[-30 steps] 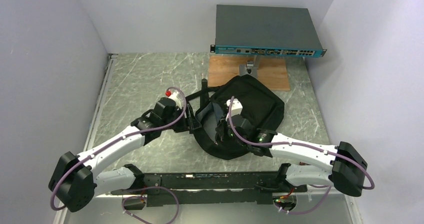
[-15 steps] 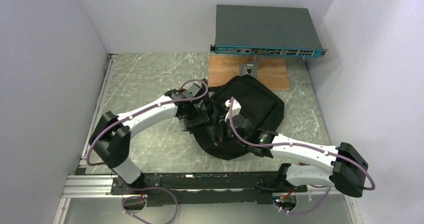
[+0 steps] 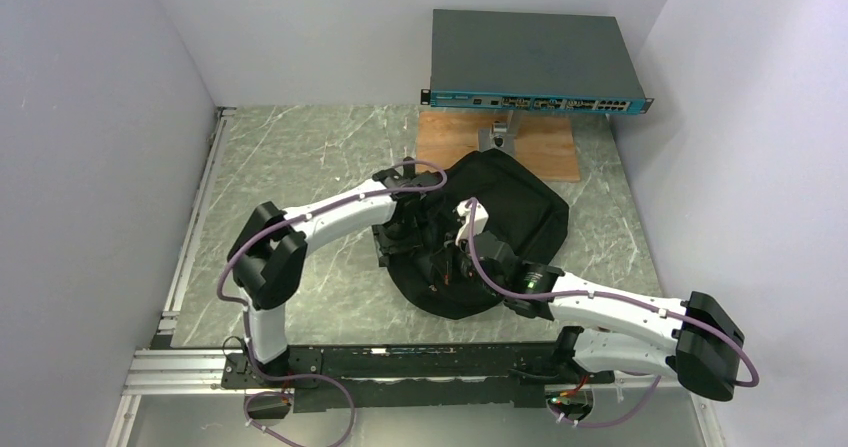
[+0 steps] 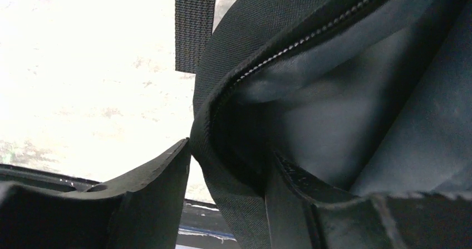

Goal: Pack the student bag
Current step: Adjust the student bag at the center of the board.

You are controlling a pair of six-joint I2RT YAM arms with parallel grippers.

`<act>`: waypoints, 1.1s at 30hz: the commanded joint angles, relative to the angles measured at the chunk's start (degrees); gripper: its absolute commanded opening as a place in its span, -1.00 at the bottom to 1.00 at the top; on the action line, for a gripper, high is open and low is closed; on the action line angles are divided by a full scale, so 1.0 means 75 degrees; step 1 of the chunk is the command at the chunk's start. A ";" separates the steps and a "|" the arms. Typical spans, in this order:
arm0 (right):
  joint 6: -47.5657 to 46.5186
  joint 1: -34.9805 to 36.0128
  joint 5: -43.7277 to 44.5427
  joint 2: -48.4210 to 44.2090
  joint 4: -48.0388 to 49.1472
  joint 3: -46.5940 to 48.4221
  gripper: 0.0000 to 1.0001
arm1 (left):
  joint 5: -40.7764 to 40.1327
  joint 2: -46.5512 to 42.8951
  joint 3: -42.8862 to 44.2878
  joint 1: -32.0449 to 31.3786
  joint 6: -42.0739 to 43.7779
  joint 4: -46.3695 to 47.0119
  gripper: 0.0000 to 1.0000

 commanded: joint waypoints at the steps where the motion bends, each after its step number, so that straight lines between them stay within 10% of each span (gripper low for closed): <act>1: -0.0125 -0.0036 0.0124 -0.0147 0.0495 -0.0033 -1.00 | -0.0357 -0.1329 -0.0763 -0.0066 0.0332 0.0431 0.00; 17: -0.0050 -0.0036 -0.1234 0.0979 0.0463 0.0877 -0.94 | 0.1569 -0.5120 -0.5585 -0.0027 0.1739 0.6492 -1.00; 33: 0.0615 -0.1533 -0.3401 0.2148 0.0345 0.1646 -1.00 | 0.2142 -0.6578 -0.7617 0.0071 0.2933 0.8997 -1.00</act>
